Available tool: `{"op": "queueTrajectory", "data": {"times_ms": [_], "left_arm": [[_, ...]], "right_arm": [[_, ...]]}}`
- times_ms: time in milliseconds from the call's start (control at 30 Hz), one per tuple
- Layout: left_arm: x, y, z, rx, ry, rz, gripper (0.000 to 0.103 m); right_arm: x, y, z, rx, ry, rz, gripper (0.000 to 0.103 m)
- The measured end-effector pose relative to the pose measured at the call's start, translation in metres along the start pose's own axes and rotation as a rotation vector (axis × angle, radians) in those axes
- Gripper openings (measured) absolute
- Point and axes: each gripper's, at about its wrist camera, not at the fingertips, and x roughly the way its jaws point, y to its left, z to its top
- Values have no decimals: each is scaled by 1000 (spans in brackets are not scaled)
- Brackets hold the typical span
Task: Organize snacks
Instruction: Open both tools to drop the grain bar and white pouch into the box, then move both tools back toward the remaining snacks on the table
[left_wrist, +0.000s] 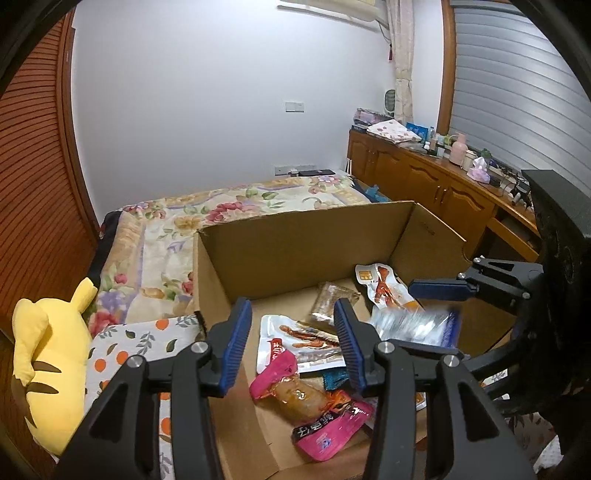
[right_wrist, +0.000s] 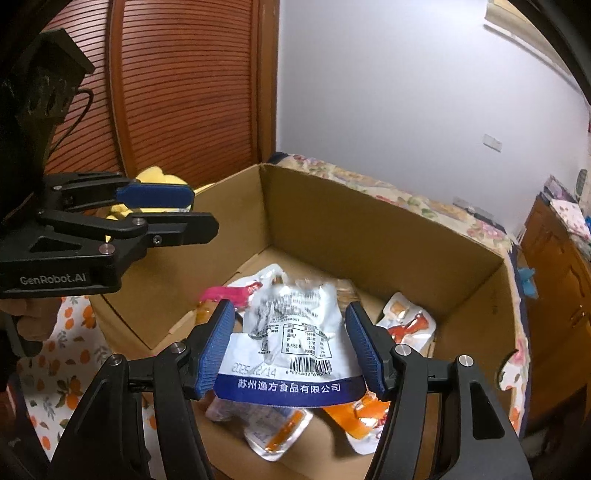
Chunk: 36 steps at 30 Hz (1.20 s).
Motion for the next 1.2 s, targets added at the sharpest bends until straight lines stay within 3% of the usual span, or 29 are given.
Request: {"op": "queueTrajectory", "data": {"times_ms": [267, 367, 500, 567, 1200], "left_arm": [[-7, 0, -5, -4, -5, -8, 48], [-15, -4, -7, -1, -25, -39, 59], [-31, -14, -9, 13, -43, -47, 64], [-40, -17, -10, 15, -59, -47, 71], [-93, -62, -49, 74, -64, -39, 75]], "right_arm": [[-7, -2, 1, 22, -17, 4, 64], [-18, -2, 1, 31, -33, 0, 64], [-40, 0, -4, 39, -60, -15, 64], [-49, 2, -5, 42, -72, -23, 64], [-127, 16, -53, 90, -118, -103, 64]]}}
